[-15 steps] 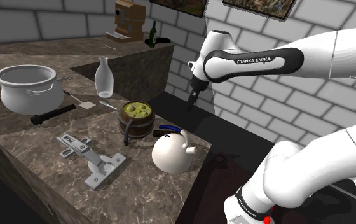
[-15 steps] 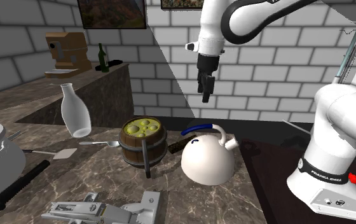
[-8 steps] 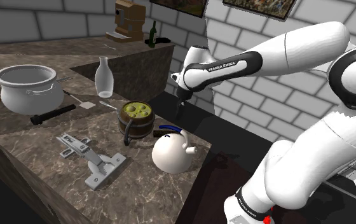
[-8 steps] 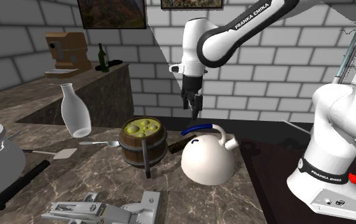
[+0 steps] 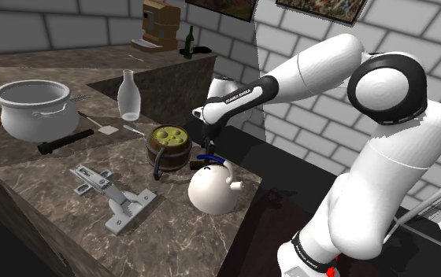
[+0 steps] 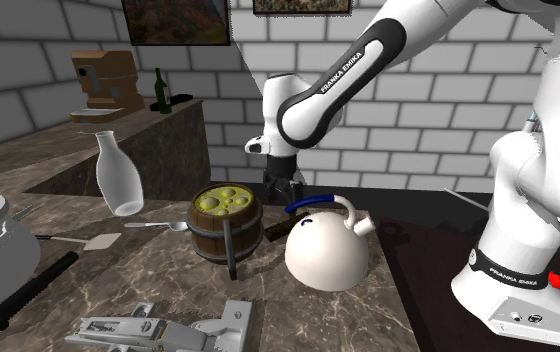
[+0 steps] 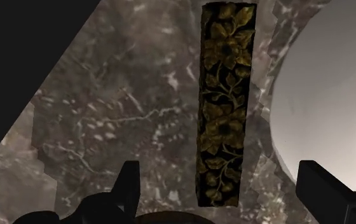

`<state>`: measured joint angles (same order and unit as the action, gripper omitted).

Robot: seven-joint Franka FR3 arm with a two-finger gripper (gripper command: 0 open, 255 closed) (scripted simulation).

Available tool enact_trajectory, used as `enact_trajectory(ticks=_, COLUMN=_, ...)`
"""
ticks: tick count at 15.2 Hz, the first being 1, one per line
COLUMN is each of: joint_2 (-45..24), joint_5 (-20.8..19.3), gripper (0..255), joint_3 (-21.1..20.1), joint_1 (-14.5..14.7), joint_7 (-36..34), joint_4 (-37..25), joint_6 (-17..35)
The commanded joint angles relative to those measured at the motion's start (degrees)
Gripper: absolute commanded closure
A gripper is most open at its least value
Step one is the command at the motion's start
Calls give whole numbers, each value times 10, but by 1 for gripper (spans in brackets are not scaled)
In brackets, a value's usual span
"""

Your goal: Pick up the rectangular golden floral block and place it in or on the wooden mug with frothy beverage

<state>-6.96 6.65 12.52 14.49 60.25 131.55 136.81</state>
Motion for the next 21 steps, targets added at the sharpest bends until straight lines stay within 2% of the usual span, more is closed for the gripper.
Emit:
enact_trajectory(ticks=1, joint_2=-18, joint_5=8, gripper=0, joint_3=-3, joint_1=-1, joint_7=13, joint_4=-4, joint_6=12)
enact_trajectory(ticks=7, joint_2=-52, joint_5=24, gripper=0, joint_3=-8, joint_1=-2, joint_7=24, joint_4=3, joint_6=52)
enact_trajectory(ticks=14, joint_2=-52, joint_5=24, gripper=0, joint_3=-8, joint_1=-2, joint_7=24, joint_4=3, joint_6=52)
enact_trajectory(ticks=15, joint_2=-52, joint_5=24, gripper=255, joint_3=-8, joint_1=-2, joint_7=24, joint_4=3, joint_6=52)
enact_trajectory(ticks=21, joint_2=-52, joint_5=24, gripper=255, joint_3=-8, joint_1=-2, joint_7=24, joint_4=3, joint_6=52)
